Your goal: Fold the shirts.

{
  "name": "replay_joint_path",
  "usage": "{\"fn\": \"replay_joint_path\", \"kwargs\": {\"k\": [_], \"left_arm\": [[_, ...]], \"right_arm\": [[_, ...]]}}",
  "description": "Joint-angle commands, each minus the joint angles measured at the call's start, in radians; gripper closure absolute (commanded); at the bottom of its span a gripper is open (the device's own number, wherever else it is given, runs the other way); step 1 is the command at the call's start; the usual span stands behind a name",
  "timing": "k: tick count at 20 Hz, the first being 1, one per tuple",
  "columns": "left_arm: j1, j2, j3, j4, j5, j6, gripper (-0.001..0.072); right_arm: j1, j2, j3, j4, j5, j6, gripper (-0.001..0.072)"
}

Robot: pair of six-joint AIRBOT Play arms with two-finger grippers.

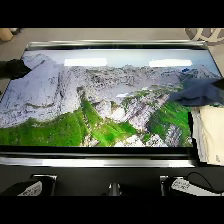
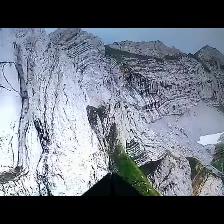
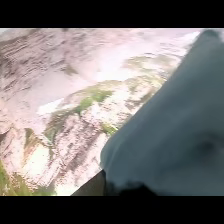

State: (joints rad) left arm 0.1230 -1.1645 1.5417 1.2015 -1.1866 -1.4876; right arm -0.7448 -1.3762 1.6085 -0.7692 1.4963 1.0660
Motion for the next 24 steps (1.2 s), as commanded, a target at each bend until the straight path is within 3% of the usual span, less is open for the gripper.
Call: {"fn": "replay_joint_path", "kwargs": {"k": [1, 9, 13, 17, 24], "left_arm": [[0.0, 0.0, 0.0, 0.0, 0.0, 0.015, 0.0685], [0.0, 0.0, 0.0, 0.0, 0.023, 0.05, 0.0686], [-0.007, 0.0, 0.0, 0.0, 0.029, 0.052, 0.0686], [-0.021, -0.001, 0.0, -0.004, 0.051, 0.052, 0.0685], [-0.035, 0.002, 0.0, -0.005, 0.051, 0.052, 0.0685]], "right_arm": [[-0.211, 0.016, 0.026, 0.002, 0.109, 0.013, 0.0689], [-0.478, 0.084, 0.026, -0.02, 0.161, 0.037, 0.0688], [-0.483, 0.09, 0.007, -0.397, 0.285, 0.042, 0.0689], [-0.437, 0.164, -0.194, -0.672, 0.244, 0.04, 0.0689], [-0.416, 0.181, -0.461, -0.737, 0.082, 0.003, 0.0679]]}}
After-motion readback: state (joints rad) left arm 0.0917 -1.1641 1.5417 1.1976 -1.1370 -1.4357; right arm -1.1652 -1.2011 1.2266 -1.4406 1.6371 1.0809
